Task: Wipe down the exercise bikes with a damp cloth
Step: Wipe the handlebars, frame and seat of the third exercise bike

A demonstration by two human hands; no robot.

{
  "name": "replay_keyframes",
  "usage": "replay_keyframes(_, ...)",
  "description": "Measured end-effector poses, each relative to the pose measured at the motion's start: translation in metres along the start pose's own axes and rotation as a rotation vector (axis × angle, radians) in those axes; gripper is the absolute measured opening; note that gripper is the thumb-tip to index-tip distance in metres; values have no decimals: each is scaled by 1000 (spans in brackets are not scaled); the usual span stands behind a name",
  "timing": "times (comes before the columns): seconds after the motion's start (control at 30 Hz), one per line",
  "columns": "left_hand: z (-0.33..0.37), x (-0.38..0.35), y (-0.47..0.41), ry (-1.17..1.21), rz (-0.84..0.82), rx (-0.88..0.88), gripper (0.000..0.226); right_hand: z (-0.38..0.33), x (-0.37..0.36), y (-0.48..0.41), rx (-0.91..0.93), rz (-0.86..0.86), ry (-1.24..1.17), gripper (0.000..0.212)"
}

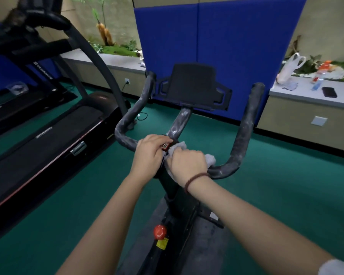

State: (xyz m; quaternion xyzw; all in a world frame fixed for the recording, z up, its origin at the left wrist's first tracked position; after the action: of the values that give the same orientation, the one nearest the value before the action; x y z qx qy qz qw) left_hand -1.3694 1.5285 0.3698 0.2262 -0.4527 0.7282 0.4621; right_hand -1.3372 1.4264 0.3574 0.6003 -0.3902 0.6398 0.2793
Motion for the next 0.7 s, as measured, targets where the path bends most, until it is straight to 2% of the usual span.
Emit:
replay_keyframes(0.03,-1,-2,-6,7,-19,-4,50,2,0,-6,47,-85,-105,31)
replay_keyframes(0.1,1,-7,-18,18,-44,-3,50,11,3,-20,-32,-336,-319,36)
replay_keyframes(0.17,4,-11,-28,20,-55,-3,49,14,0,-25,-75,-394,-370,40)
replay_keyframes(0.2,4,-13,-31,9,-60,-5,46,14,-2,-21,-73,-340,-327,38)
replay_keyframes(0.27,-1,-16,-32,-15,-48,-20,41,13,-4,-3,-47,80,-92,34)
replay_keyframes(0.37,-6,-16,-30,-20,-13,-41,39,2,-17,27,-28,320,187,43)
replay_keyframes(0.43,-7,-17,-30,-21,-3,-42,42,2,-22,25,-12,365,201,47)
replay_keyframes(0.53,-8,-15,-31,-48,8,-42,41,5,-14,15,-34,324,176,46)
replay_keyframes(0.6,-9,-16,-30,-53,5,-38,39,9,-12,15,-51,284,109,39)
replay_keyframes(0.7,-6,-16,-29,-55,11,-32,40,41,-4,34,-48,332,-39,34)
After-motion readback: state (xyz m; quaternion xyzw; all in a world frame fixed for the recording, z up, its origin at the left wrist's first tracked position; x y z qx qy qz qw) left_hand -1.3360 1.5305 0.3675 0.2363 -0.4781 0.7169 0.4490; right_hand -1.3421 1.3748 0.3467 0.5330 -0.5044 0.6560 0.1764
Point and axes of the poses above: each hand's wrist, its own y-axis away from the middle knuckle, its own x-axis out of the back of the hand, z = x × y, the point moved 4 cm from there along -y, towards the middle knuckle, and after that the axes turned 5 degrees about -x, right-handed, at the moved point
